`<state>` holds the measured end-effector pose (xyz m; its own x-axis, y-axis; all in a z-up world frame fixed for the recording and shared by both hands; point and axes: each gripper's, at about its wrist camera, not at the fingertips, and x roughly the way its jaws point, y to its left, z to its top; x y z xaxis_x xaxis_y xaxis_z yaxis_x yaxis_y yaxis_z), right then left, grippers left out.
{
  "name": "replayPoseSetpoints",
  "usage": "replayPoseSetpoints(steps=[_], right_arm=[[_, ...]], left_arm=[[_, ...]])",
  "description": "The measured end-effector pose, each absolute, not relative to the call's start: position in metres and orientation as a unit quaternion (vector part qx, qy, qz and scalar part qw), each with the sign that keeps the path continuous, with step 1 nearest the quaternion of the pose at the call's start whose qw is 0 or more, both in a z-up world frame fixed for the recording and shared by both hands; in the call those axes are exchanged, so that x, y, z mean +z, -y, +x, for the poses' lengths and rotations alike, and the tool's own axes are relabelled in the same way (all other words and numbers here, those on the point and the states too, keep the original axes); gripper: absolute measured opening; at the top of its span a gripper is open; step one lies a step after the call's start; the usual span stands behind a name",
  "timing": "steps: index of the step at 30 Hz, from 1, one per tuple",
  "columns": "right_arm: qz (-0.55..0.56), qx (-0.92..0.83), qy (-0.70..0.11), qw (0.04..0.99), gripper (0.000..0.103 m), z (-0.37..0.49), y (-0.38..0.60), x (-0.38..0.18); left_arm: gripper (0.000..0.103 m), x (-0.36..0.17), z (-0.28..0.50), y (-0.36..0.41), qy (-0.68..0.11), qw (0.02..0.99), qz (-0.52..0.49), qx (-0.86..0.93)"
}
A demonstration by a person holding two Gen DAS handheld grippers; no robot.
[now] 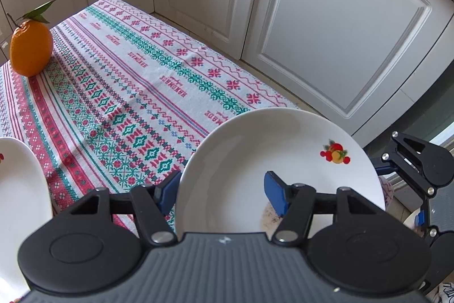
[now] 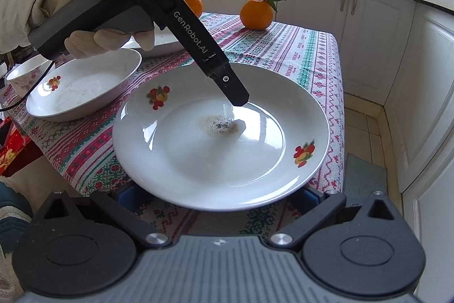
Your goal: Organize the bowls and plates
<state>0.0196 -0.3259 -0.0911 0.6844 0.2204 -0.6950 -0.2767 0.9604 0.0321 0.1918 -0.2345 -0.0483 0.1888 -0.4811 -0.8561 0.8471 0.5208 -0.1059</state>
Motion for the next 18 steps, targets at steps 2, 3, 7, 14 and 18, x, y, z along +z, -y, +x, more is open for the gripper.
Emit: replayPoseSetpoints(steps=[2, 3, 7, 14, 18], right_arm=[[-0.040, 0.136, -0.376, 0.916, 0.103, 0.022, 0.326, -0.091], [-0.042, 0.136, -0.378, 0.915, 0.103, 0.023, 0.325, -0.091], [-0.050, 0.137, -0.378, 0.914, 0.103, 0.027, 0.324, -0.091], [-0.060, 0.146, -0.372, 0.915, 0.103, 0.041, 0.324, -0.085], [-0.062, 0.154, -0.367, 0.915, 0.103, 0.053, 0.328, -0.081]], left_arm=[[0.062, -0.048, 0.191, 0.234, -0.452, 0.745, 0.204, -0.446], [0.062, -0.048, 0.192, 0.234, -0.451, 0.746, 0.204, -0.446], [0.062, -0.047, 0.194, 0.232, -0.447, 0.749, 0.201, -0.445], [0.062, -0.041, 0.206, 0.226, -0.437, 0.764, 0.191, -0.435], [0.062, -0.035, 0.215, 0.224, -0.427, 0.775, 0.186, -0.427]])
